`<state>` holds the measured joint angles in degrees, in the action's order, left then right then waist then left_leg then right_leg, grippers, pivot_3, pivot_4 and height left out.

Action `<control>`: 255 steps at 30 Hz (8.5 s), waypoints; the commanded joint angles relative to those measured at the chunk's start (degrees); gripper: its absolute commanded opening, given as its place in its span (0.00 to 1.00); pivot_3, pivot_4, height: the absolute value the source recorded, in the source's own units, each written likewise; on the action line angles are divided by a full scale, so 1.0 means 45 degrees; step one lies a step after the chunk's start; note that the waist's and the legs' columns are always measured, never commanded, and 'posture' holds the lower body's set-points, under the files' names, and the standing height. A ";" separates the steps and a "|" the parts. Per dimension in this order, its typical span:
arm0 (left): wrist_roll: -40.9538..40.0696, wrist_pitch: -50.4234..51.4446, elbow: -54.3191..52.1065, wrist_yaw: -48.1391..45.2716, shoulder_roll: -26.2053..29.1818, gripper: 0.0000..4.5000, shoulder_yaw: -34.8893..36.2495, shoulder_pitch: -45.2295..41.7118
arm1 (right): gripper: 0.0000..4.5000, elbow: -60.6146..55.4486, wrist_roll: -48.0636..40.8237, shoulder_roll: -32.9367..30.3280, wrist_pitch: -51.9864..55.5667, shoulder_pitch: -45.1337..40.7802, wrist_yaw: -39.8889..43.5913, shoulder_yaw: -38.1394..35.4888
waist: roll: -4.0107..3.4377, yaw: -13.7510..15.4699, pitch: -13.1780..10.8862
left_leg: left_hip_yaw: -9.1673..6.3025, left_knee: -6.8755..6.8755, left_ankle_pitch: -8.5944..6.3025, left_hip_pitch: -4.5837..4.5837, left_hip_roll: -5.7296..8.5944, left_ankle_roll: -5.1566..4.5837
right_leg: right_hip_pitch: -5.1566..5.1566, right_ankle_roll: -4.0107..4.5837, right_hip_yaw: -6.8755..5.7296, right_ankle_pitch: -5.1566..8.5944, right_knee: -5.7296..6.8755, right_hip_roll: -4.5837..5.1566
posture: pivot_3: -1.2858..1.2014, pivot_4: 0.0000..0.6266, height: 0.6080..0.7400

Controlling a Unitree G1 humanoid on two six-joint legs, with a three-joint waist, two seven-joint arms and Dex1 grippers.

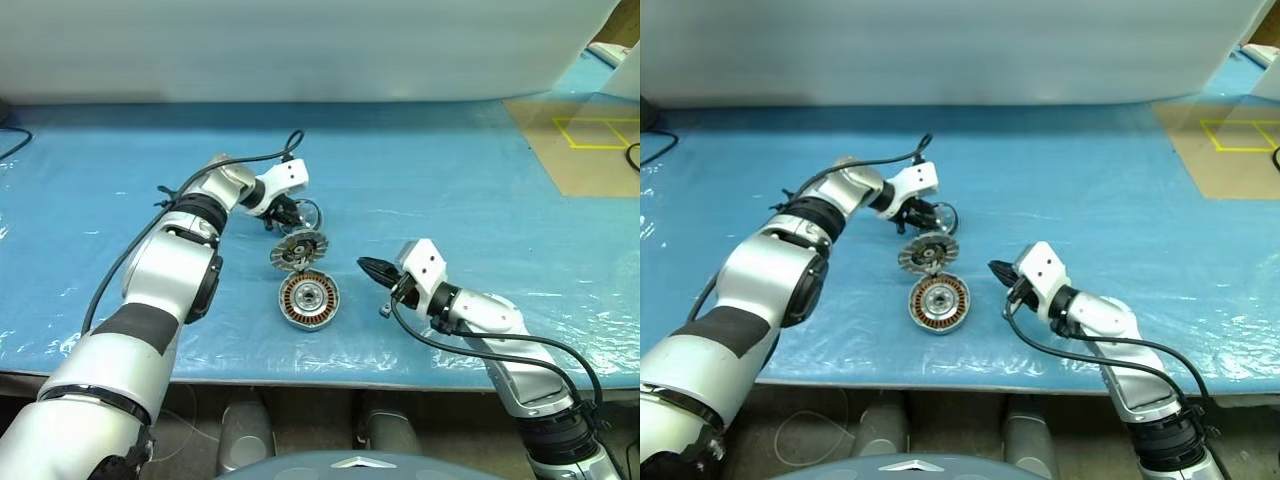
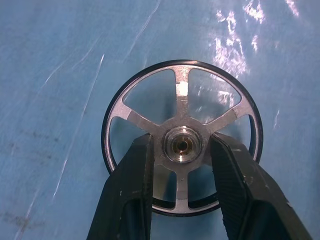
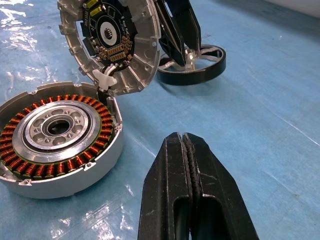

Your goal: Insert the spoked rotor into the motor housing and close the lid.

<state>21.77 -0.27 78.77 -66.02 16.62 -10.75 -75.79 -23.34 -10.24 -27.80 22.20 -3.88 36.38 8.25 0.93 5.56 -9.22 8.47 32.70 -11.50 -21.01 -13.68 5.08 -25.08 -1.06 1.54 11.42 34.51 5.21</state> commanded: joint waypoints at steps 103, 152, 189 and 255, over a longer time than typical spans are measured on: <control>-1.0855 0.6048 -2.0265 0.0603 0.4582 0.30 0.0988 1.3601 | 0.00 0.2127 -0.2472 -0.1369 -0.3005 -0.1511 0.5702 -0.0289 | -0.0047 -0.0353 -0.0100 | 0.0028 0.0108 0.0011 0.0008 -0.0032 -0.0030 | -0.0006 0.0057 0.0017 0.0029 0.0087 -0.0010 | 0.52 0.24 1.00; -1.2034 0.7491 -2.0368 0.0214 0.4638 0.26 0.1381 1.3182 | 0.00 0.2263 -0.2093 -0.1313 -0.3262 -0.1471 0.5484 -0.0130 | -0.0080 -0.0358 -0.0076 | 0.0029 0.0112 0.0014 0.0013 -0.0030 -0.0035 | -0.0003 0.0058 0.0021 0.0029 0.0100 -0.0009 | 0.52 0.24 1.00; -1.0486 0.5976 -1.9042 0.1427 0.2665 0.01 0.0300 1.3159 | 0.00 0.1922 -0.2100 -0.1291 -0.2997 -0.1413 0.5281 0.0011 | -0.0146 -0.0365 0.0080 | 0.0032 0.0106 0.0009 0.0074 -0.0025 -0.0043 | 0.0094 0.0060 0.0031 0.0028 0.0086 -0.0006 | 0.52 0.24 1.00; -0.8232 0.2744 -0.6260 -0.5857 -0.0273 0.01 0.0912 0.5063 | 0.00 0.2067 -0.2198 -0.1277 -0.3505 0.0653 0.4573 -0.0460 | -0.0092 -0.0039 0.0051 | 0.0026 0.0080 0.0015 -0.0016 -0.0015 -0.0039 | 0.0010 0.0060 0.0022 0.0024 0.0044 -0.0001 | 0.52 0.24 1.00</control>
<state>-14.87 10.93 53.51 -90.98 15.28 -5.58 -53.37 -12.32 -20.03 -33.35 7.76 -1.05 57.10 7.43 0.52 5.38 -8.99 8.58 33.06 -11.44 -21.09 -13.75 4.91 -25.04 -0.80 1.63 11.53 34.70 5.21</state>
